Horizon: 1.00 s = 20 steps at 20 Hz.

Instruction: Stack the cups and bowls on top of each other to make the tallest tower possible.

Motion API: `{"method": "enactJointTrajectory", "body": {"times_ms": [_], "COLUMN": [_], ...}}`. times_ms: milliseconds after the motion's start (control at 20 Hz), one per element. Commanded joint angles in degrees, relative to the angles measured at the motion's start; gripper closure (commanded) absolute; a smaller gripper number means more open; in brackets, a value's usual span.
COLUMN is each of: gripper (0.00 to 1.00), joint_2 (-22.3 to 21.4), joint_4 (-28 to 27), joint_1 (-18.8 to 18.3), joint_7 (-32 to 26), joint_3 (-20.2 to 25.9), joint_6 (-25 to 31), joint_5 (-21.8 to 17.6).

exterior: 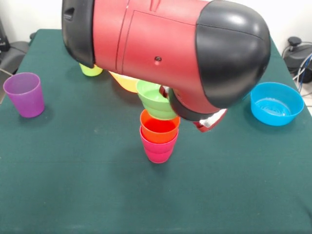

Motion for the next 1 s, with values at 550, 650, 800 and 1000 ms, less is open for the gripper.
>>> {"method": "enactJointTrajectory", "body": {"times_ms": [550, 650, 800, 1000], "gripper": [1.00, 1.00, 1.00, 1.00], "joint_2": [0.47, 0.47, 0.42, 0.48], "joint_4": [-0.39, -0.21, -0.05, -0.50], "joint_1": [-1.05, -0.89, -0.79, -1.21], "joint_7": [-14.11, -14.00, -13.80, -13.68], "joint_3": [-6.46, -6.24, -6.16, -7.94], "joint_6": [1.05, 0.94, 1.12, 1.93], "joint_5": [4.36, 4.37, 4.59, 6.23]}}
